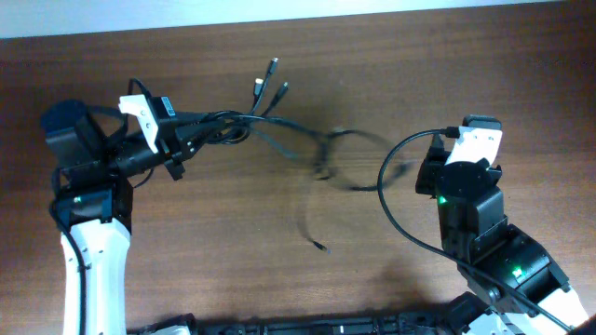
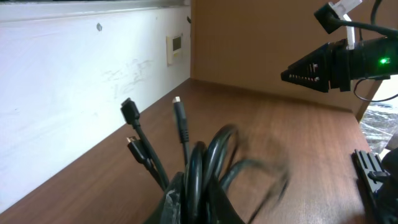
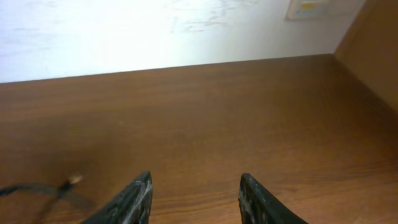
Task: Untangle cables
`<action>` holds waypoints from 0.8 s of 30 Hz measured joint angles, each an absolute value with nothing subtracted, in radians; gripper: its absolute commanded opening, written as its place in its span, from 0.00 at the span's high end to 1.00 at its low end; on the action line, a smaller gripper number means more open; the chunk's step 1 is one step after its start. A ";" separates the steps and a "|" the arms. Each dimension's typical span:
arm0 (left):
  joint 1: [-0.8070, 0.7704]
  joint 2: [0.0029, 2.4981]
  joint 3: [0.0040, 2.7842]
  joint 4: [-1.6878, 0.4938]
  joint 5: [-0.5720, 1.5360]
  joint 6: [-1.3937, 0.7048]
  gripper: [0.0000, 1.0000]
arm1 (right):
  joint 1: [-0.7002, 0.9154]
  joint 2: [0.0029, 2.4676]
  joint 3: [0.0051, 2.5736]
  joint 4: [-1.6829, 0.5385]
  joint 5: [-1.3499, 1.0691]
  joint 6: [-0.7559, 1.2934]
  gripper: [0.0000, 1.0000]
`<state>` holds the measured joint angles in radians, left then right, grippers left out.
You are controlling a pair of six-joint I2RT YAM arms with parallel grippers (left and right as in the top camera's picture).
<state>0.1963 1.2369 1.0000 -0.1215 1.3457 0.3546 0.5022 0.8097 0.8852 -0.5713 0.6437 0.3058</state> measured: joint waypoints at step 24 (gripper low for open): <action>0.113 1.239 0.993 0.891 1.247 -0.700 1.00 | 0.497 1.189 0.884 -0.334 -0.510 -0.357 0.30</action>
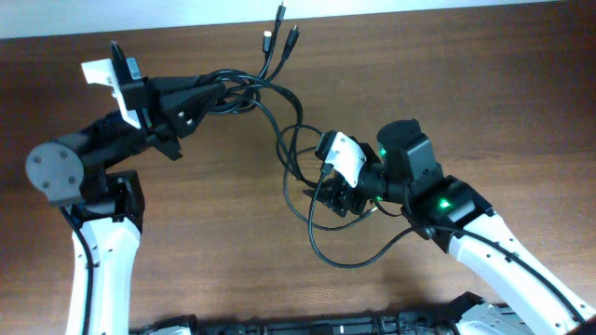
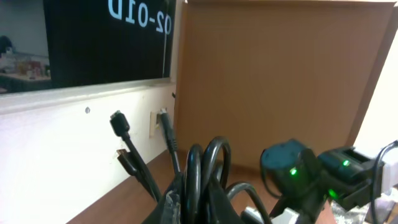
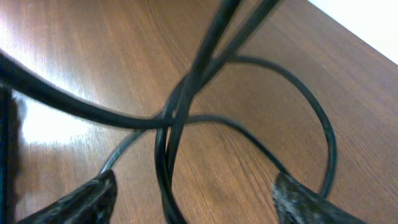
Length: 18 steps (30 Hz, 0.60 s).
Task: Untangle cables
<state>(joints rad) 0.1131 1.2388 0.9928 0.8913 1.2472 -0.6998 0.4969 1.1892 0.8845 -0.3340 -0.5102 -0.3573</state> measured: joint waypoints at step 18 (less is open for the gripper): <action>0.023 1.239 0.993 1.011 1.192 -0.834 1.00 | 0.497 1.183 0.884 -0.224 -0.568 -0.366 0.96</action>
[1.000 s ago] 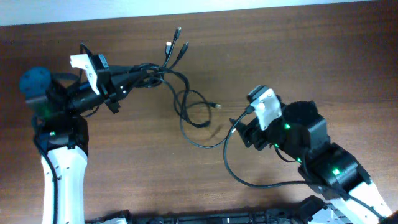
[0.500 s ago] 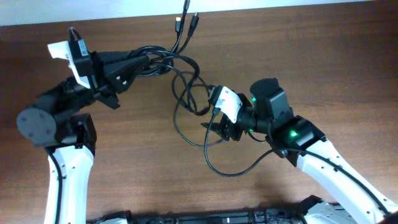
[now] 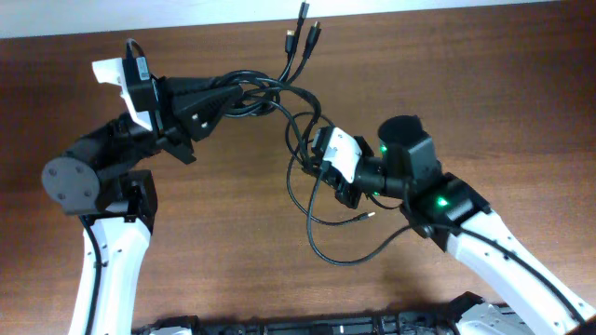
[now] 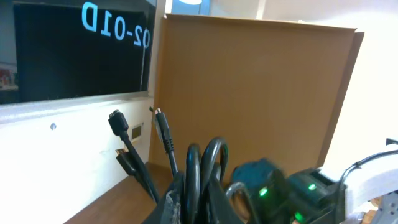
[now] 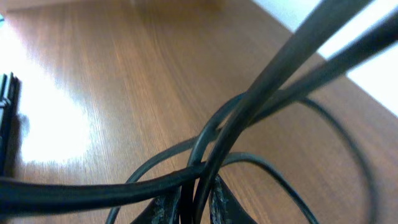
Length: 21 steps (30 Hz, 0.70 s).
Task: Untangle cables
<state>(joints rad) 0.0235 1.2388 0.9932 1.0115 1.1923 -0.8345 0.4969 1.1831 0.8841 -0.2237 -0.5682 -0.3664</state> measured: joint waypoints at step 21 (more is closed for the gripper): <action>0.018 1.236 1.009 0.119 1.219 -0.102 0.99 | 0.497 0.910 0.878 0.263 -0.525 0.185 0.96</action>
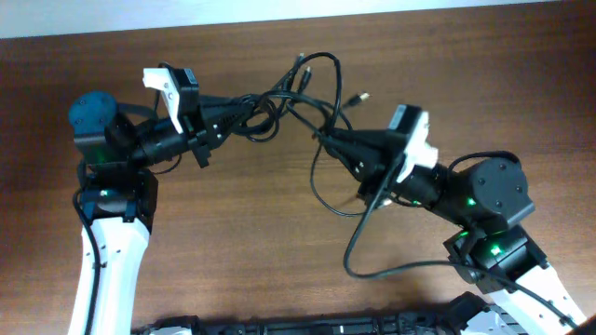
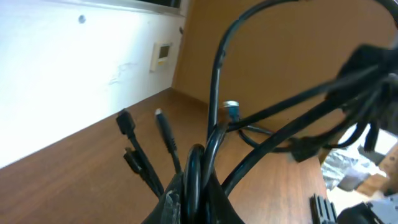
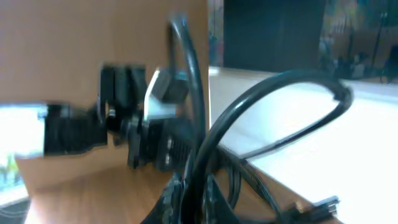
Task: Untangle cables
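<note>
Several black cables (image 1: 279,104) hang tangled in the air between my two grippers. My left gripper (image 1: 219,126) is shut on one end of the bundle (image 2: 198,171); three plug ends (image 2: 126,119) stick out beside its fingers. My right gripper (image 1: 340,144) is shut on a black strand (image 3: 198,158) at the tangle's right side. One loop (image 1: 321,61) arcs toward the far edge, with a loose plug (image 1: 358,96) beside it. A long strand (image 1: 372,268) drops from the right gripper and curls on the table.
The brown wooden table (image 1: 233,251) lies under both arms. The white wall strip (image 1: 279,14) runs along the far edge. A black rail (image 1: 307,326) runs along the near edge. In the right wrist view my left arm (image 3: 118,127) faces the camera at close range.
My right gripper, shut on a strand low in the middle, now holds it higher and further right. The left gripper sits a little lower. The trailing strand now curls toward the near right.
First my left gripper held the bundle at the left while my right gripper stood open far right, away from the cables. Then the right gripper was open around strands at the tangle's middle. Then it was shut on one. Now both hold the tangle stretched between them.
</note>
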`<action>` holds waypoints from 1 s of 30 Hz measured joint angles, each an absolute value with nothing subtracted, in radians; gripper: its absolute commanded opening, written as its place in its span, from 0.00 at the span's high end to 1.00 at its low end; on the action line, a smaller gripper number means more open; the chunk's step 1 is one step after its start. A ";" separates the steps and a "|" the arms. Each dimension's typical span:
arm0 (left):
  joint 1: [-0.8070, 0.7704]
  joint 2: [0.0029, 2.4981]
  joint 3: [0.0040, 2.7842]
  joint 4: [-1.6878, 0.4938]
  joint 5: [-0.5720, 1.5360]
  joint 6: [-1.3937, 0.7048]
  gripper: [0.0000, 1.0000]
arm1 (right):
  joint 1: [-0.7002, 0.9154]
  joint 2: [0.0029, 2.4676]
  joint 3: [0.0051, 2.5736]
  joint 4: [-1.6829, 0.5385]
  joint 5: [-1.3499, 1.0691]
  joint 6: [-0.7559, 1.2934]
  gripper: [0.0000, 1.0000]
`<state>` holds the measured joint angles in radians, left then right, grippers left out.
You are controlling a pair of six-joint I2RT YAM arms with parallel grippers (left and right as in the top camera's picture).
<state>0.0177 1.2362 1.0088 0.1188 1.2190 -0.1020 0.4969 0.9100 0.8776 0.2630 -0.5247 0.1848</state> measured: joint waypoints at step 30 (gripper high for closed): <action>0.060 1.236 1.006 0.072 1.353 0.058 1.00 | 0.498 0.922 0.894 -0.270 0.128 -0.372 0.67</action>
